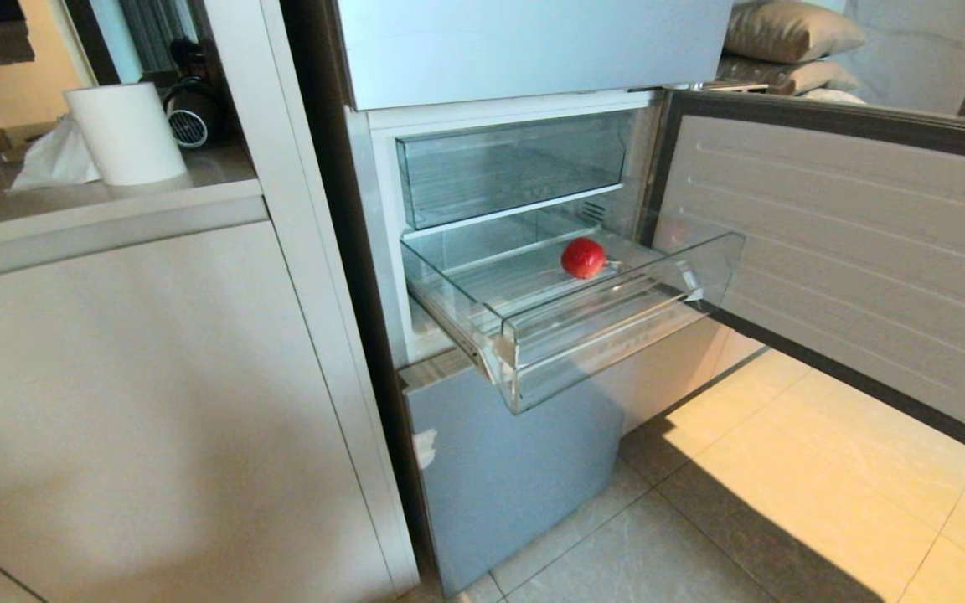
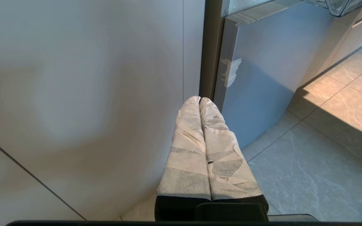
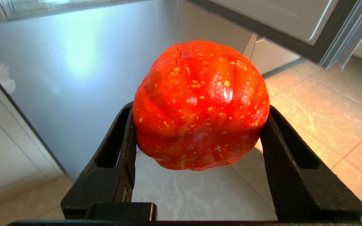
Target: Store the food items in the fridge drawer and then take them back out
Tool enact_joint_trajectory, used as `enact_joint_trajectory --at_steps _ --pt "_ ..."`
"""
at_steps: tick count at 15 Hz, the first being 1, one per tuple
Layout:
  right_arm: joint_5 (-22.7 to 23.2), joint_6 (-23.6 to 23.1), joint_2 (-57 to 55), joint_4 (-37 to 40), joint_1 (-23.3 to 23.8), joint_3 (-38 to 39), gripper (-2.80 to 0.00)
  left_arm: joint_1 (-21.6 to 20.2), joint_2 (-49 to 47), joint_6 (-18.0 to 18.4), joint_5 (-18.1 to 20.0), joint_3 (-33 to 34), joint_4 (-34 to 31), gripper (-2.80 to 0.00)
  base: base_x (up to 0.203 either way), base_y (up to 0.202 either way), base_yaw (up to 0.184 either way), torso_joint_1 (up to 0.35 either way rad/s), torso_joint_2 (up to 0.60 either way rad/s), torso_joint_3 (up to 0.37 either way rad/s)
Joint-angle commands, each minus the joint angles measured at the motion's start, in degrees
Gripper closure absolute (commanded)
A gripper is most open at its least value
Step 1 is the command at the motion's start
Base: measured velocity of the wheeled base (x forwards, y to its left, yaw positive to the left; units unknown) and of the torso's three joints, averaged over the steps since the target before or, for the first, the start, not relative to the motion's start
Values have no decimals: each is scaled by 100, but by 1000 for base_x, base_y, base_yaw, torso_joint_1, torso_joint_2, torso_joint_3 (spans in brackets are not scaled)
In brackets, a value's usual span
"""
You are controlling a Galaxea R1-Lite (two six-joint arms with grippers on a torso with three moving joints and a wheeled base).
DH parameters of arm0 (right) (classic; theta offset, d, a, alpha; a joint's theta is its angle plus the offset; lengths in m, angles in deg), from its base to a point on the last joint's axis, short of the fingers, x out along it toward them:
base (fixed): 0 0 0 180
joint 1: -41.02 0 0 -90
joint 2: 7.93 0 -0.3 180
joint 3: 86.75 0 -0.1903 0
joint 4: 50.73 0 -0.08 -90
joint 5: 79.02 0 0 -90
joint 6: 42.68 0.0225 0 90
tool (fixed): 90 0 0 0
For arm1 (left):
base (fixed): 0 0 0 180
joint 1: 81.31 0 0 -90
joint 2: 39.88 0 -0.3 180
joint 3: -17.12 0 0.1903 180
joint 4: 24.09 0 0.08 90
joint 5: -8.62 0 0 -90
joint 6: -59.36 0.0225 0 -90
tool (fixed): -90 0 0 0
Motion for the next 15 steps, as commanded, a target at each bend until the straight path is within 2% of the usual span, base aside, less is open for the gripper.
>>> enact_joint_trajectory --at_steps 1,2,4,5,7,10,13,15 --pt "-61 112 -709 -144 34 -150 0 -2 -2 -1 -3 2 -11 0 0 0 0 0 0 0" --pt "-144 274 -1039 -295 103 -319 0 -2 -2 -1 -3 2 -2 0 0 0 0 0 0 0" --pt "-296 762 -1998 -580 731 -855 0 -2 -2 -1 -3 -6 -9 0 0 0 0 0 0 0" --pt "-341 968 -2471 -675 1298 -1150 0 -2 -2 -1 -3 -2 -2 0 0 0 0 0 0 0" --pt "-332 1176 -3347 -815 2774 -1661 0 -2 -2 -1 -3 2 -2 0 0 0 0 0 0 0" --pt "-53 1242 -4754 -1371 4626 -2321 0 -2 -2 -1 -3 2 -2 0 0 0 0 0 0 0" --pt "245 1242 -6086 -2117 5944 -2975 0 -2 -2 -1 -3 -4 -2 0 0 0 0 0 0 0" --pt "306 1242 -6918 -2609 6324 -3263 0 -2 -2 -1 -3 2 -2 0 0 0 0 0 0 0"
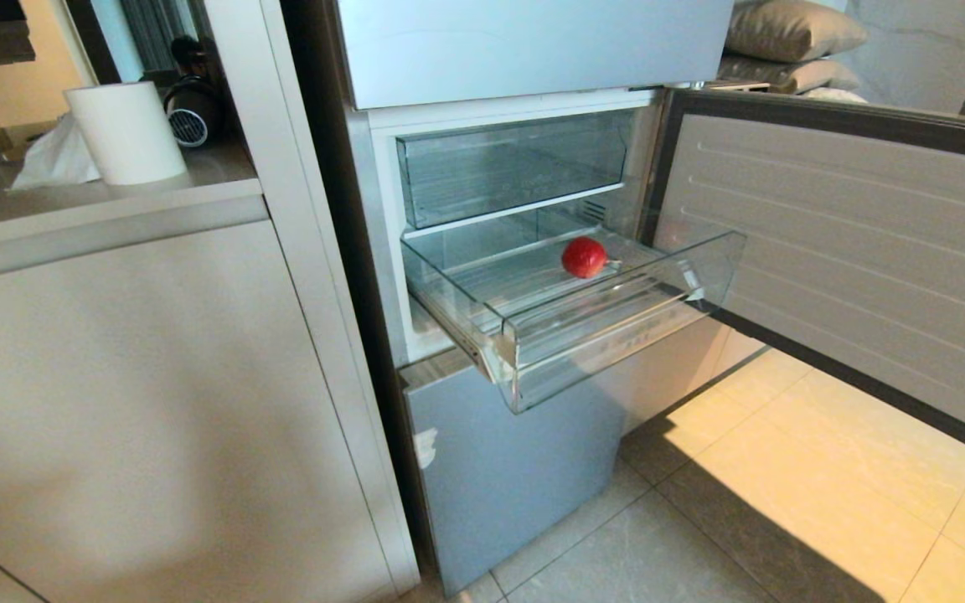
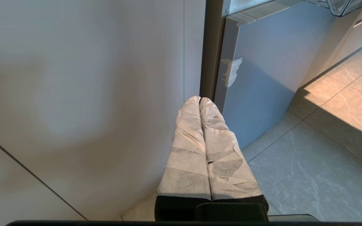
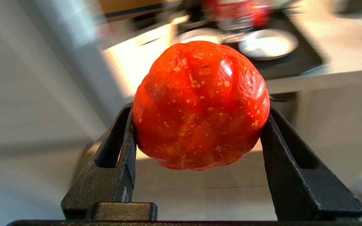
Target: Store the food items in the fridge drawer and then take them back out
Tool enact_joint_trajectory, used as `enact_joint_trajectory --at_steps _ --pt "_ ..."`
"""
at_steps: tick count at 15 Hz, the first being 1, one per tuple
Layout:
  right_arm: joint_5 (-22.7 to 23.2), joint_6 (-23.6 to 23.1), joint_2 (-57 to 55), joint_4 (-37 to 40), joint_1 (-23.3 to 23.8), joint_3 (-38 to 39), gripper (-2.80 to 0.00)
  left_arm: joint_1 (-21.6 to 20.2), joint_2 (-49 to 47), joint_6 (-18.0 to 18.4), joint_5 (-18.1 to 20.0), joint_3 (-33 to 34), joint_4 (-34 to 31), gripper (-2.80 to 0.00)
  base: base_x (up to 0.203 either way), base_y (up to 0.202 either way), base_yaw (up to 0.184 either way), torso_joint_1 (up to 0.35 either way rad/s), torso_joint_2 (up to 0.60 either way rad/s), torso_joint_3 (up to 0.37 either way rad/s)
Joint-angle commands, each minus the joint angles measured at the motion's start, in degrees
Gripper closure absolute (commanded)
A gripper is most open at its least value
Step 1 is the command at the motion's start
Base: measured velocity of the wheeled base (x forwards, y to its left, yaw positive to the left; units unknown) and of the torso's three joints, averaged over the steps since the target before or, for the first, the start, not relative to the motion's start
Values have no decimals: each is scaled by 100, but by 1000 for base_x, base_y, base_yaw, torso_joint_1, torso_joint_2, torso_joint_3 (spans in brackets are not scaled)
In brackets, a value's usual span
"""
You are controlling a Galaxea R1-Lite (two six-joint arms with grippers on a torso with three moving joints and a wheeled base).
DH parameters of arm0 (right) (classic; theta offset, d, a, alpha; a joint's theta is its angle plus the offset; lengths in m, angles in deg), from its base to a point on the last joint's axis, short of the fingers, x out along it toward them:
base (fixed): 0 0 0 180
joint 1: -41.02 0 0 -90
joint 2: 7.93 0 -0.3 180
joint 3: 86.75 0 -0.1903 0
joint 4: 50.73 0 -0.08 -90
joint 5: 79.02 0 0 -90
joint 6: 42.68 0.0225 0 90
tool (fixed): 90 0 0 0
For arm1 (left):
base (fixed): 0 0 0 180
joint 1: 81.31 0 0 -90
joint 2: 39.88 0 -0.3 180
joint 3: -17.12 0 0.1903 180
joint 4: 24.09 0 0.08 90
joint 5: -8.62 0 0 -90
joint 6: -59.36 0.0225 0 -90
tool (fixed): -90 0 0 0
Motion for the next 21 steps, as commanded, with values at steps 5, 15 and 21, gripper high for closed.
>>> enact_joint_trajectory --at_steps 5,15,21 --pt "118 43 -3421 -1558 726 -1267 0 -2 -2 -1 -2 3 -5 0 0 0 0 0 0 0" --pt "751 181 -6441 -1743 972 -4012 0 -5 -2 -1 -2 -3 -2 0 0 0 0 0 0 0" --pt "740 163 -6841 -1741 1154 -4381 0 -2 -2 -1 -2 3 -9 0 0 0 0 0 0 0"
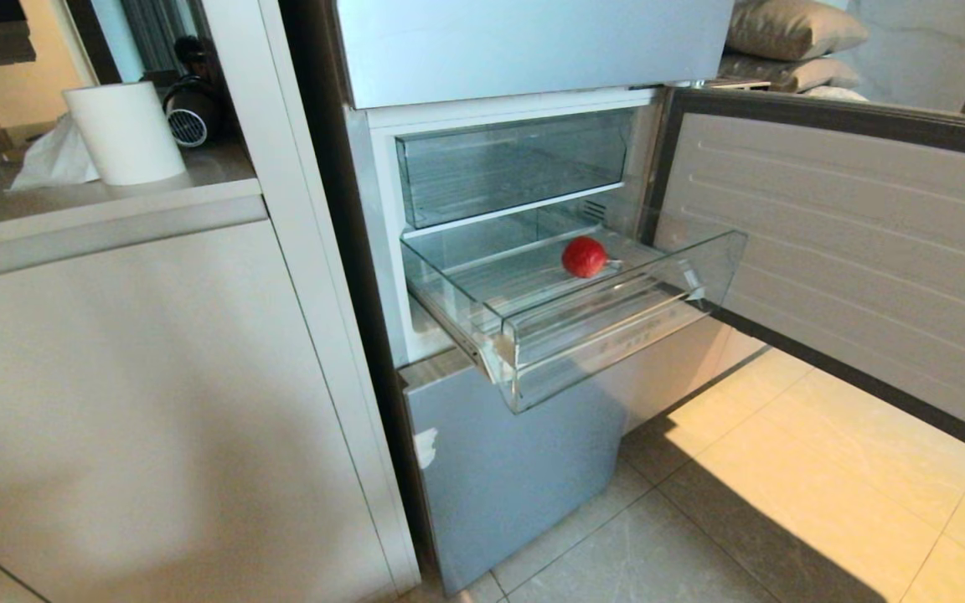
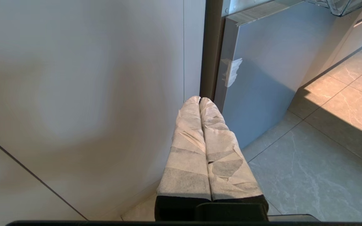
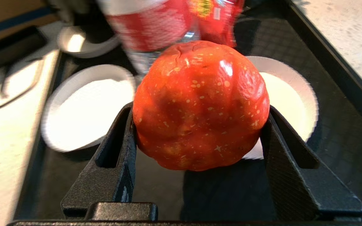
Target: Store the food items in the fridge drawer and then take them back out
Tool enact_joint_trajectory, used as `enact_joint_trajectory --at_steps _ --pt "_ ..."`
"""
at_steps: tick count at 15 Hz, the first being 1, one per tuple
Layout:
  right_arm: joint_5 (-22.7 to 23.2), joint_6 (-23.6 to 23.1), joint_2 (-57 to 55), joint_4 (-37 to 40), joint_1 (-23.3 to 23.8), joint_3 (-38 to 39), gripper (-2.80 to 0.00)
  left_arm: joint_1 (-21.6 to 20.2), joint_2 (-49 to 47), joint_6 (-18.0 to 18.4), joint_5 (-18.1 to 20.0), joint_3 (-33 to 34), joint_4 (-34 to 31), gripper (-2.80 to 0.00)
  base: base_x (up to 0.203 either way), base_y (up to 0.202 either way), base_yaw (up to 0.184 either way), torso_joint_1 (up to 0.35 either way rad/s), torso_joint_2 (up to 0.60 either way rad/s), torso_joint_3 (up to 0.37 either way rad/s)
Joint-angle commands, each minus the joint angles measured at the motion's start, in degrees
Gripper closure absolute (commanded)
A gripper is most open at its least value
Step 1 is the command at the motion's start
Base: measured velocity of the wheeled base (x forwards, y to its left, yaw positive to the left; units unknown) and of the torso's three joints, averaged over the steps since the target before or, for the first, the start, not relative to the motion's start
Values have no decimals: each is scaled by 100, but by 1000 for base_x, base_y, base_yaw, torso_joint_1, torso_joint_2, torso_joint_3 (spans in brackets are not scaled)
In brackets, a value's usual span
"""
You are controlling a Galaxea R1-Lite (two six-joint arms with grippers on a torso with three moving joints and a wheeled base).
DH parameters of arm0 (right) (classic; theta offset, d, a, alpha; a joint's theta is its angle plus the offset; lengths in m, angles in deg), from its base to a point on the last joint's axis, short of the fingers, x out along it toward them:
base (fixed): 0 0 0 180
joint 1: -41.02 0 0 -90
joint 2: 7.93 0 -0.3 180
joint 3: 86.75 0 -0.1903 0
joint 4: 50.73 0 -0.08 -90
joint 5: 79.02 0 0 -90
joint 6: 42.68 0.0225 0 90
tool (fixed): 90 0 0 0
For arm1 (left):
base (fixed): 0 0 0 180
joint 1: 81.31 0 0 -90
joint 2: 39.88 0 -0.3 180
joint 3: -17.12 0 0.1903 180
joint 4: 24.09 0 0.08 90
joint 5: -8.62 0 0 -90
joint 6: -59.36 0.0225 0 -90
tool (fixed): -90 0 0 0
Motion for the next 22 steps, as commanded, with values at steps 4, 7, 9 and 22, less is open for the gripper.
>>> enact_joint_trajectory --at_steps 4,7,9,22 --pt "16 -17 -180 -16 133 -135 0 -2 -2 -1 -2 -2 1 0 0 0 0 0 0 0" --pt "25 -8 -181 -8 195 -180 -280 -2 -2 -1 -2 -7 -3 0 0 0 0 0 0 0" --pt "37 1 -202 21 260 -261 -280 -2 -2 -1 -2 -1 -4 0 0 0 0 0 0 0" --pt "586 63 3426 925 248 1638 0 -2 -2 -1 -2 -1 0 0 0 0 0 0 0 0"
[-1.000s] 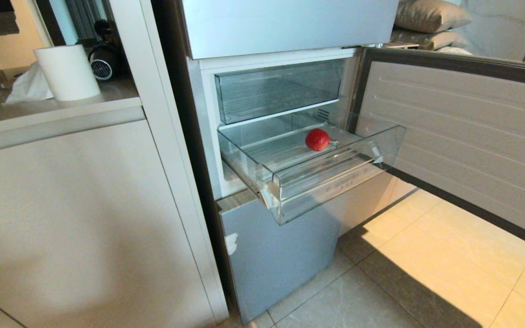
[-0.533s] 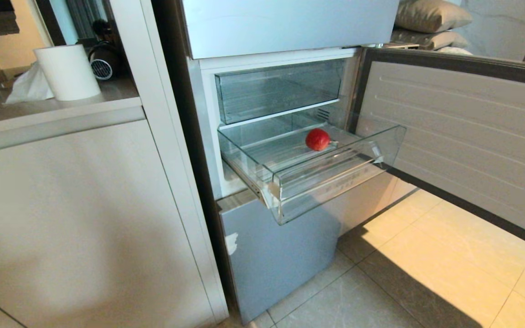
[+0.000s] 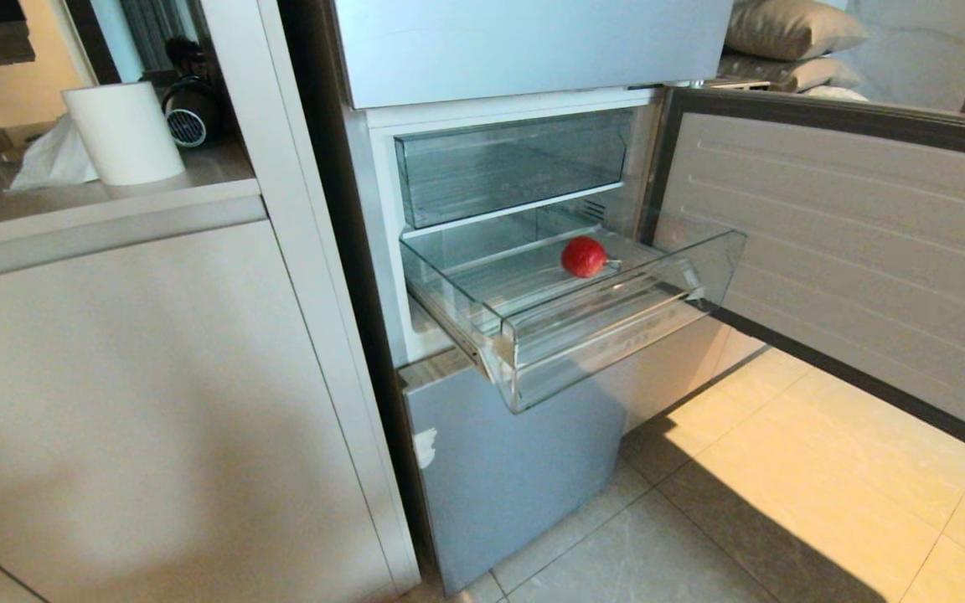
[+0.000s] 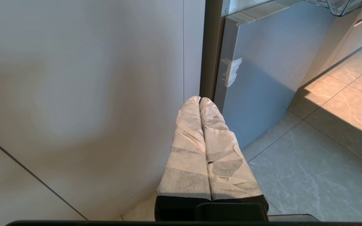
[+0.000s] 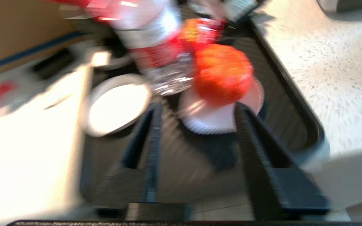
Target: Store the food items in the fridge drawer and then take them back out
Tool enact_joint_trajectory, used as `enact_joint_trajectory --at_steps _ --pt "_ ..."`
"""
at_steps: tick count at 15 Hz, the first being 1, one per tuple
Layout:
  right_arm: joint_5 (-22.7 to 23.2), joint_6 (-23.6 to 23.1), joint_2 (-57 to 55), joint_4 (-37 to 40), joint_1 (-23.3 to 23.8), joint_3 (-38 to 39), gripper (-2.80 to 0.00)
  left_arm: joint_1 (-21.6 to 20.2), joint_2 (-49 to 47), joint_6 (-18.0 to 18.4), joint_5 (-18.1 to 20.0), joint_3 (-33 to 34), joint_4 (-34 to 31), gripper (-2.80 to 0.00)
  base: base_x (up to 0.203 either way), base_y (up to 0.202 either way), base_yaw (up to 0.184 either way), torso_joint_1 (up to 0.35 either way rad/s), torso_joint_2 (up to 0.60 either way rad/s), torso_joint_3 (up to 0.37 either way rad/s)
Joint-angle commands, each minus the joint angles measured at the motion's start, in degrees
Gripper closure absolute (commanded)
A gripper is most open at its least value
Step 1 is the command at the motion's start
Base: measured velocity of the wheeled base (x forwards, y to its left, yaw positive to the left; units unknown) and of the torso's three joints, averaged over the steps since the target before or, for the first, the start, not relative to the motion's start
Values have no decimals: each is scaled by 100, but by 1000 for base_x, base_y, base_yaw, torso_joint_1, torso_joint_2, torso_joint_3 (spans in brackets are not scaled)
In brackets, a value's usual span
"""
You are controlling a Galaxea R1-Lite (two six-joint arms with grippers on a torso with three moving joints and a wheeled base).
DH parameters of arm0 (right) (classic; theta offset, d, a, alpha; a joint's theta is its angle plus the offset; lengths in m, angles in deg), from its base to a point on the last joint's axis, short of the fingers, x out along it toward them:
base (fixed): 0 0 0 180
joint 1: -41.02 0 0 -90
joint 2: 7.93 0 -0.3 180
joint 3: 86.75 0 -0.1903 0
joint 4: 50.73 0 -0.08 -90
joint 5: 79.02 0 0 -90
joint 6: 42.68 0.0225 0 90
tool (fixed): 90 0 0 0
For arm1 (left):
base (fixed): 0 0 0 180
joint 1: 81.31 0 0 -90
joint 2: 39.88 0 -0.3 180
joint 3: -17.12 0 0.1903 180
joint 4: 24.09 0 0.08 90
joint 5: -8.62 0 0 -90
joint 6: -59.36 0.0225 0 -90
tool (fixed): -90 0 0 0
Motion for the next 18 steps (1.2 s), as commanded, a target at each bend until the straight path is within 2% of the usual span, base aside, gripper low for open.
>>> enact_joint_trajectory --at_steps 1,3,4,9,10,11,13,16,18 --pt "65 -68 1843 21 -349 1002 0 -2 -2 -1 -2 3 -7 0 0 0 0 0 0 0" --pt "82 -218 2779 49 -1000 1899 0 -2 -2 -1 -2 3 2 0 0 0 0 0 0 0" --pt "59 -278 3196 63 -1587 2321 0 -2 -2 -1 -2 3 -5 0 0 0 0 0 0 0" --pt "-514 -436 5115 460 -5248 4076 0 -2 -2 -1 -2 3 -7 0 0 0 0 0 0 0" --pt "-674 -486 5717 746 -5905 4338 0 -2 -2 -1 -2 0 -1 0 0 0 0 0 0 0" --pt "-802 -548 6307 1089 -6335 4564 0 -2 -2 -1 -2 3 2 0 0 0 0 0 0 0" --pt "-976 -796 7327 1704 -6686 4979 0 -2 -2 -1 -2 -5 2 0 0 0 0 0 0 0" --pt "-1091 -1472 8554 2127 -6885 5847 0 -2 -2 -1 -2 3 -4 0 0 0 0 0 0 0" --pt "-1102 -1716 8805 2511 -6937 6197 0 -2 -2 -1 -2 3 2 0 0 0 0 0 0 0"
